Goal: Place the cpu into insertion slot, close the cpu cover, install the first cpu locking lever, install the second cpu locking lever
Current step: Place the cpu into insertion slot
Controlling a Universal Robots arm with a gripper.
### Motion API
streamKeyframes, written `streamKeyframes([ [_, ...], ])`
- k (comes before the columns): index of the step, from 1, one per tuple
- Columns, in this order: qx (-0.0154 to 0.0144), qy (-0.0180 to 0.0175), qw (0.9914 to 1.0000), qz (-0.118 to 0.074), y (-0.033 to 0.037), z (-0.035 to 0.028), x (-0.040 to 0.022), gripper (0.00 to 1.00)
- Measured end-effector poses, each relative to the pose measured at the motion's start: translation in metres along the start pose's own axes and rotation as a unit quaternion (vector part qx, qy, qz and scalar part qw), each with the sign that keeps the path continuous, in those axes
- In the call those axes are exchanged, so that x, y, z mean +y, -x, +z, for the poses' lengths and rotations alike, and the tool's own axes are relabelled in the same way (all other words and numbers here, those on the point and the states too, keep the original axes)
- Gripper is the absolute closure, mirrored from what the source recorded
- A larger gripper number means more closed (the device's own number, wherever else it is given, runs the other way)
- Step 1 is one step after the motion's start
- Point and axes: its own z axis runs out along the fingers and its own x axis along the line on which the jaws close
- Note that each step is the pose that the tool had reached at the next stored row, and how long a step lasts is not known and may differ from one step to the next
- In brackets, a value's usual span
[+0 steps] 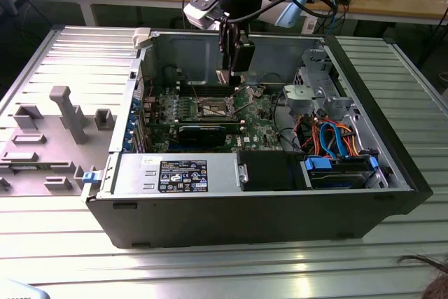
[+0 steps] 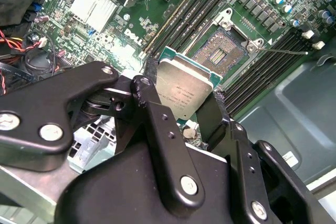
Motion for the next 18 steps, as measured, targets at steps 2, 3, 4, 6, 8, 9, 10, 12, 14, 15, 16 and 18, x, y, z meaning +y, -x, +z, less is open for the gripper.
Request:
streamKeyframes([
  [2,0.0,-0.0001,1.0,0.001,0.0,0.0001,0.0,0.45],
  [3,0.0,-0.0001,1.0,0.001,0.0,0.0001,0.0,0.45],
  [4,0.0001,-0.0001,1.0,0.001,0.0,0.0002,0.0,0.45],
  [6,0.0001,-0.0002,1.0,0.002,0.0,0.0003,0.0,0.45],
  [8,0.0001,-0.0003,1.0,0.002,0.0,0.0004,0.0,0.45],
  [9,0.0001,-0.0003,1.0,0.003,0.0,0.0004,0.0,0.45],
  [10,0.0001,-0.0003,1.0,0.003,-0.0001,0.0005,0.0,0.45],
  [12,0.0001,-0.0004,0.99999,0.004,-0.0001,0.0006,0.0,0.45],
  [14,0.0002,-0.0005,0.99999,0.004,-0.0001,0.0007,0.0,0.45],
  [15,0.0002,-0.0005,0.99999,0.004,-0.0001,0.0007,0.0,0.45],
  [16,0.0002,-0.0005,0.99999,0.005,-0.0001,0.0007,0.0,0.45],
  [18,0.0002,-0.0006,0.99999,0.005,-0.0001,0.0009,0.0,0.45],
])
